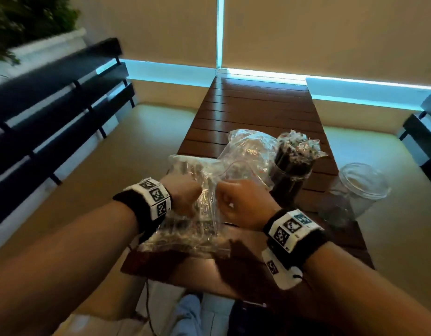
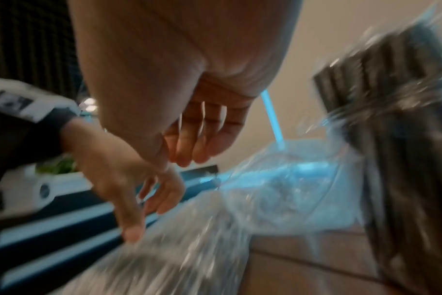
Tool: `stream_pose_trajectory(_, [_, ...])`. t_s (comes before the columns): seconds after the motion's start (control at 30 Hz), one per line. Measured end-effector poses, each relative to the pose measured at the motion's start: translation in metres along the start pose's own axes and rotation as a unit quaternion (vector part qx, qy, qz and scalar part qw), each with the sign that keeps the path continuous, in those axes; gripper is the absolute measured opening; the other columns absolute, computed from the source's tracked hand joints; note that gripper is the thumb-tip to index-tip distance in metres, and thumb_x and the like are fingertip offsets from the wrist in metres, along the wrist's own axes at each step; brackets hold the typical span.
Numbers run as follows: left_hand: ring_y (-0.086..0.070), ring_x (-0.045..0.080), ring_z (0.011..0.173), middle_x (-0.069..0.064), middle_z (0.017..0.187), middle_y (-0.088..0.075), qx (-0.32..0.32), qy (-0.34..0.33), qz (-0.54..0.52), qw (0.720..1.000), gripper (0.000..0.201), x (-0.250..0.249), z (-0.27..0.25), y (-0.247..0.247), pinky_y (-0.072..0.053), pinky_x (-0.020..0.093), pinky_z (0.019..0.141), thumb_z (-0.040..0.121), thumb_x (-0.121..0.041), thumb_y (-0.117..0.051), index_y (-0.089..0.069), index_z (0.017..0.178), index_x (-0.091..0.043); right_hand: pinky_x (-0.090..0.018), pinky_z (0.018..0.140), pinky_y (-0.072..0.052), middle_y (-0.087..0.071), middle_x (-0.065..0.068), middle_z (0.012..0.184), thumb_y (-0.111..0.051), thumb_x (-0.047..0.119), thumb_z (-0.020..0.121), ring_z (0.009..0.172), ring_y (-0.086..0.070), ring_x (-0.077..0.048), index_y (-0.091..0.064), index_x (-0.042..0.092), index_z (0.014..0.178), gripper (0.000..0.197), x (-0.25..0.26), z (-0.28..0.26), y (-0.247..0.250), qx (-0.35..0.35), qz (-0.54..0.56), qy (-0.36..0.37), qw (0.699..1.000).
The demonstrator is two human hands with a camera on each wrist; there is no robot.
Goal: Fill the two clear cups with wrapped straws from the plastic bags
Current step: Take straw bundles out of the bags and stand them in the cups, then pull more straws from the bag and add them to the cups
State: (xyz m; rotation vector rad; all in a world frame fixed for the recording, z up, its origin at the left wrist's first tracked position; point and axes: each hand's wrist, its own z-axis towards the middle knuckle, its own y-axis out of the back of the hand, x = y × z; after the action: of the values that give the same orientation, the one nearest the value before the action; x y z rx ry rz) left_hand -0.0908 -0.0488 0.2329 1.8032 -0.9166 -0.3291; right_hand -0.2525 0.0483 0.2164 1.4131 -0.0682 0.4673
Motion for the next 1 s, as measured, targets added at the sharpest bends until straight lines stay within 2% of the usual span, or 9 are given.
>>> stream_pose_trajectory(0.13, [-0.058, 0.035, 0.119, 0.016, 0.142, -0.045, -0.03, 0.184, -0.157, 0.97, 0.08, 0.015, -0.009, -0.054, -0.05, 0.042, 0.093, 0.082, -0.06, -0.065, -0.038, 0.144, -0.017, -0.039, 0.074, -0.053, -0.056, -0.003, 0.112, -0.067, 0.041, 0.084, 0.098, -0.061, -0.029, -0.054, 0.019, 0.114, 0.04, 0.022, -0.001, -0.061, 0.201, -0.079, 0.019, 0.976])
stream_pose_trajectory(0.23, [-0.046, 0.037, 0.135, 0.022, 0.155, -0.032, 0.038, 0.265, -0.324, 0.907, 0.096, 0.02, -0.01, -0.087, -0.043, 0.036, 0.102, 0.088, -0.069, -0.052, -0.017, 0.157, -0.01, -0.044, 0.081, -0.054, -0.049, -0.003, 0.122, -0.076, 0.051, 0.074, 0.109, -0.055, -0.029, -0.046, 0.022, 0.126, 0.067, 0.029, -0.002, -0.085, 0.234, -0.09, 0.014, 0.968])
stream_pose_trajectory(0.4, [-0.061, 0.024, 0.096, 0.012, 0.126, -0.064, 0.043, 0.284, -0.488, 0.824, 0.062, 0.028, -0.024, -0.094, -0.044, 0.023, 0.065, 0.089, -0.052, -0.067, -0.059, 0.125, -0.002, -0.048, 0.095, -0.046, -0.04, -0.007, 0.139, -0.072, 0.062, 0.071, 0.124, -0.043, -0.031, -0.031, 0.023, 0.14, 0.089, 0.035, -0.004, -0.108, 0.19, -0.164, 0.052, 0.967])
stream_pose_trajectory(0.47, [-0.056, 0.022, 0.091, 0.013, 0.123, -0.064, 0.035, 0.295, -0.517, 0.803, 0.056, 0.037, -0.027, -0.092, -0.045, 0.027, 0.071, 0.091, -0.046, -0.068, -0.059, 0.122, 0.0, -0.045, 0.091, -0.047, -0.048, -0.006, 0.133, -0.071, 0.057, 0.075, 0.118, -0.05, -0.03, -0.039, 0.021, 0.132, 0.074, 0.039, -0.004, -0.112, 0.146, -0.158, 0.054, 0.975])
stream_pose_trajectory(0.6, [-0.061, 0.026, 0.099, 0.013, 0.121, -0.064, -0.014, 0.301, -0.563, 0.769, 0.052, 0.057, -0.036, -0.068, -0.051, 0.033, 0.079, 0.092, -0.035, -0.07, -0.057, 0.122, 0.006, -0.03, 0.062, -0.048, -0.065, 0.001, 0.09, -0.069, 0.042, 0.081, 0.075, -0.065, -0.023, -0.062, 0.018, 0.096, 0.029, 0.052, 0.003, -0.109, -0.032, -0.097, 0.114, 0.988])
stream_pose_trajectory(0.67, [-0.062, 0.028, 0.101, 0.013, 0.12, -0.064, -0.037, 0.299, -0.556, 0.775, 0.053, 0.064, -0.043, -0.048, -0.051, 0.034, 0.083, 0.093, -0.035, -0.069, -0.058, 0.124, 0.006, -0.028, 0.061, -0.048, -0.068, 0.003, 0.094, -0.058, 0.053, 0.084, 0.078, -0.066, -0.021, -0.065, 0.022, 0.102, 0.037, 0.062, 0.009, -0.1, -0.05, -0.074, 0.113, 0.99])
stream_pose_trajectory(0.77, [-0.063, 0.026, 0.092, 0.009, 0.108, -0.064, -0.07, 0.293, -0.57, 0.765, 0.041, 0.068, -0.054, -0.016, -0.055, 0.035, 0.071, 0.094, -0.031, -0.068, -0.06, 0.114, 0.005, -0.028, 0.057, -0.05, -0.07, 0.003, 0.092, -0.064, 0.053, 0.082, 0.078, -0.068, -0.02, -0.065, 0.022, 0.107, 0.04, 0.074, 0.018, -0.084, -0.09, -0.061, 0.099, 0.989])
stream_pose_trajectory(0.9, [-0.069, 0.024, 0.077, 0.012, 0.088, -0.068, -0.098, 0.28, -0.658, 0.692, 0.018, 0.063, -0.065, 0.021, -0.058, 0.034, 0.07, 0.099, -0.019, -0.061, -0.059, 0.087, -0.005, -0.03, 0.049, -0.046, -0.065, 0.001, 0.077, -0.054, 0.028, 0.09, 0.061, -0.062, -0.024, -0.063, 0.017, 0.09, 0.015, 0.078, 0.026, -0.066, -0.173, 0.009, 0.042, 0.984])
stream_pose_trajectory(1.0, [-0.068, 0.018, 0.07, 0.011, 0.087, -0.071, -0.152, 0.274, -0.685, 0.658, 0.014, 0.061, -0.072, 0.043, -0.058, 0.025, 0.049, 0.098, -0.017, -0.059, -0.061, 0.089, -0.007, -0.037, 0.055, -0.049, -0.065, 0.001, 0.075, -0.056, 0.022, 0.091, 0.062, -0.058, -0.022, -0.064, 0.016, 0.084, 0.012, 0.072, 0.034, -0.046, -0.212, 0.134, 0.002, 0.968])
